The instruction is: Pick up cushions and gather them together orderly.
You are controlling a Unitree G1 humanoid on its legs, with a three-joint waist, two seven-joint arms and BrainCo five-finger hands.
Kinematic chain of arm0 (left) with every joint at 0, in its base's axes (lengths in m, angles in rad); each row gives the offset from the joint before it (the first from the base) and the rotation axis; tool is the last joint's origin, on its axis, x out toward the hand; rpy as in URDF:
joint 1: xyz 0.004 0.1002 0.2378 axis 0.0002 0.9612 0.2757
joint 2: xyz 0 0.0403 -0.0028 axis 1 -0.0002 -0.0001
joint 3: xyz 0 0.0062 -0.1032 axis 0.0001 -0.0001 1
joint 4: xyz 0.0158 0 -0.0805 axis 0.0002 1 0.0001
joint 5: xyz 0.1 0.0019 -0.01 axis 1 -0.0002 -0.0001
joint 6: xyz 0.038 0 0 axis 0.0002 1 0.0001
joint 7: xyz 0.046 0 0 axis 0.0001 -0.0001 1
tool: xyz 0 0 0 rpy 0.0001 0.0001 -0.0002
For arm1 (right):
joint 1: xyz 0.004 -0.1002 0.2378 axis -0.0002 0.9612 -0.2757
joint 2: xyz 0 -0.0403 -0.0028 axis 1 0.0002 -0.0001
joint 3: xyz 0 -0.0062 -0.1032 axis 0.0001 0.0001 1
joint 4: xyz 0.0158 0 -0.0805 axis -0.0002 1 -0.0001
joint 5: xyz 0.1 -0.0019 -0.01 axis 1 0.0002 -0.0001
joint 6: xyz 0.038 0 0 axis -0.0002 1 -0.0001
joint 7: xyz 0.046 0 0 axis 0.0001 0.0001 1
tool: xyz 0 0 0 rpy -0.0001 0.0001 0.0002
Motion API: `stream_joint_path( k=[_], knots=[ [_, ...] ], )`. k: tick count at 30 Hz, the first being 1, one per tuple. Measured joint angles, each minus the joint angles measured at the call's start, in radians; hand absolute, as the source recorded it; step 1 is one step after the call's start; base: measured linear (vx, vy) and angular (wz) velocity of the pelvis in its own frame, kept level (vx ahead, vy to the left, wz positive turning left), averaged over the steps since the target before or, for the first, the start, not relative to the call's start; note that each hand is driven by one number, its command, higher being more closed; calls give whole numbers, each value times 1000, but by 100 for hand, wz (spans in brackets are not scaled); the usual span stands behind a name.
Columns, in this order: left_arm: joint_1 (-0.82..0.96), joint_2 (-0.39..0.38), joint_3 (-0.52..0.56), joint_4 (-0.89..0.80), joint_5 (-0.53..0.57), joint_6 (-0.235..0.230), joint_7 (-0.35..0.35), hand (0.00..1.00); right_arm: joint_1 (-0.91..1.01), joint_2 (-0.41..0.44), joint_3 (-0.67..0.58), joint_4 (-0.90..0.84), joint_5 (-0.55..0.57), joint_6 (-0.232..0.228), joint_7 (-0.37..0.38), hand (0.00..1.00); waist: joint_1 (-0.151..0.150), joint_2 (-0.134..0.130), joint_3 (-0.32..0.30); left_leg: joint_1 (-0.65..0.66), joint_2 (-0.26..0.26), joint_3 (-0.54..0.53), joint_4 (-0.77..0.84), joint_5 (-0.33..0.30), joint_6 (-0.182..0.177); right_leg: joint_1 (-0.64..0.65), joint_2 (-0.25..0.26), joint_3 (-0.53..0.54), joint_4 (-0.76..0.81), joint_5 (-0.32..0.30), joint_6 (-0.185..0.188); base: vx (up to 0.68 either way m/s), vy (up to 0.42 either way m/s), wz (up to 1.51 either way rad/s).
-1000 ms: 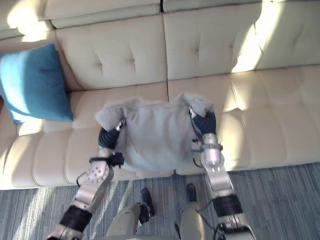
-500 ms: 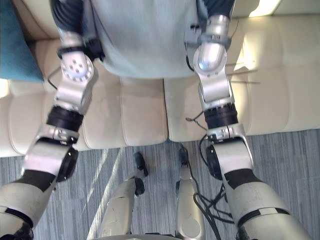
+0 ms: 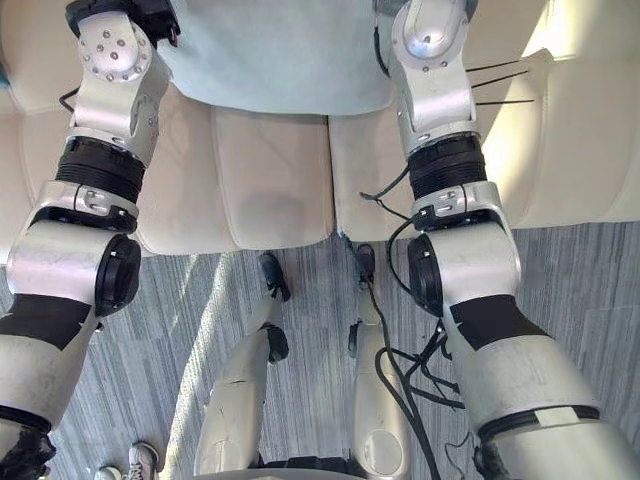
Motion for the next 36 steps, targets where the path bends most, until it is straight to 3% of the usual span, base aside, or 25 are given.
stream_joint_path(
  k=[6, 12, 17, 23, 27, 30, 34, 36],
  knots=[
    [-2, 31, 44, 5, -32, -4, -23, 0, -1, -30, 3, -18, 38, -1, 18, 0, 3, 0, 0, -14, -1, 4, -30, 13, -11, -20, 5, 5, -24, 8, -2, 0, 7, -2],
    [-18, 137, 48, -10, -64, 4, -66, 0, 0, -140, -16, -108, 179, -7, 47, 0, 18, 0, 1, -17, 8, 13, -31, 13, -11, -27, 12, 11, -24, 8, -2, -1, 8, -3],
    [-2, 194, 85, -125, -102, 8, -67, 0, 15, -236, -52, -231, 285, -29, 59, 0, 31, 0, 1, -12, 22, 11, -28, 13, -12, -27, 13, 9, -5, 8, -2, 0, 0, 0],
    [248, 215, 135, -320, -119, -4, -92, 0, 303, -297, -94, -451, 374, -60, 131, 0, 45, 1, 1, 32, 34, 15, -20, 11, -15, 2, 23, 12, 35, 5, -2, -15, 4, 0],
    [587, 153, 164, -461, -119, -6, -136, 0, 674, -264, -94, -559, 380, -59, 210, 0, 55, 0, 1, 88, 32, 14, -22, 6, -22, 58, 21, 12, 49, -51, -6, -29, -28, 9],
    [929, 18, 150, -554, -114, -7, -193, 0, 979, -155, -85, -576, 375, -57, 282, 0, 57, 1, -8, 156, 38, 11, -25, -10, -41, 118, 30, 11, 72, -92, -11, 2, -77, 1],
    [1348, -197, 58, -457, -59, 6, -336, 0, 1385, -10, -58, -518, 198, -50, 374, 0, 55, 3, -87, 226, 43, -2, -32, -29, -50, 177, 37, -4, 102, -143, -16, 56, -92, 6],
    [1413, -223, 43, -363, -18, 19, -375, 0, 1461, 19, -45, -434, 128, -46, 393, 0, 52, 3, -105, 271, 43, -13, -34, -30, -52, 224, 37, -15, 104, -158, -12, 72, -72, 14]
  ],
)
